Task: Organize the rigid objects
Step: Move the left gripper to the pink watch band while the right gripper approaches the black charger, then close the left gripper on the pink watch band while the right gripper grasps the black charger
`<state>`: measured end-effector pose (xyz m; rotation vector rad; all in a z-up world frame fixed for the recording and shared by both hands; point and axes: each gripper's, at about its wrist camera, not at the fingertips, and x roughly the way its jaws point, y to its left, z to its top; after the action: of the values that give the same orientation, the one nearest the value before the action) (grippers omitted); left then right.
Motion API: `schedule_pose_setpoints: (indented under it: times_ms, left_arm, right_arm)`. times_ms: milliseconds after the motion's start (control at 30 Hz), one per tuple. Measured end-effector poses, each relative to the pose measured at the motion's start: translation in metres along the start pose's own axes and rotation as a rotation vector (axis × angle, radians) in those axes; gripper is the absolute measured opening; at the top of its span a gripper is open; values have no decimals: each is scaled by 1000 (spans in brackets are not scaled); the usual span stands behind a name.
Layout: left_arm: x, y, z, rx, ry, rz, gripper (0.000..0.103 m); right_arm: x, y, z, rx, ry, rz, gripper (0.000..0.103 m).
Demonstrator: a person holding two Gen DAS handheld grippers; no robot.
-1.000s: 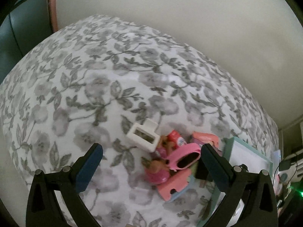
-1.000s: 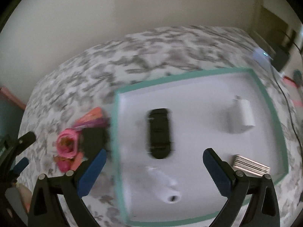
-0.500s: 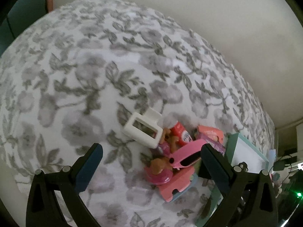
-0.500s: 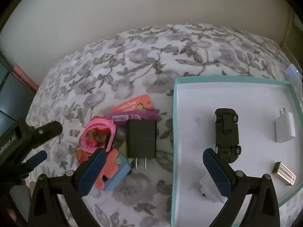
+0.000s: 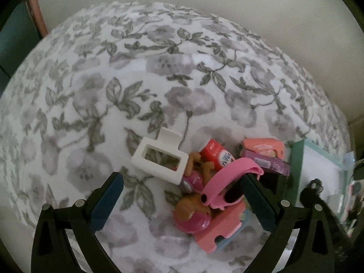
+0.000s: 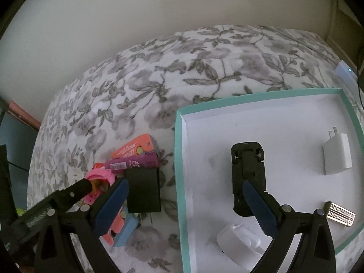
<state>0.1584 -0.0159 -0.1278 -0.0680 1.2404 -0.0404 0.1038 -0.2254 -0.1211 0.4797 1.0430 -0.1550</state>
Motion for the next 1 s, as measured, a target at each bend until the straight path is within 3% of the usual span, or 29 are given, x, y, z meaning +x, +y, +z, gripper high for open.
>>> schedule_pose_setpoints:
  times_ms: [133,200,567,667,1000]
  left_arm:
    - [-4,-11,0,84,-46,77,101]
    - [-5,-16,0,114,-65,86,95]
    - [2,-36,-3,198,-49,11,33]
    - [4,-36,-3,187,-44,-15,16]
    - [3,-5,4,13,-34,-91,10]
  right_arm:
    - [-1,2,1,-1,-5,8,95]
    - [-3,5,2,-11,-9,16,89]
    - [-3,19,2,-58,13,88,62]
    - [-3,22,2,-64,20,103,61]
    - [7,35,-3,-99,57,133,61]
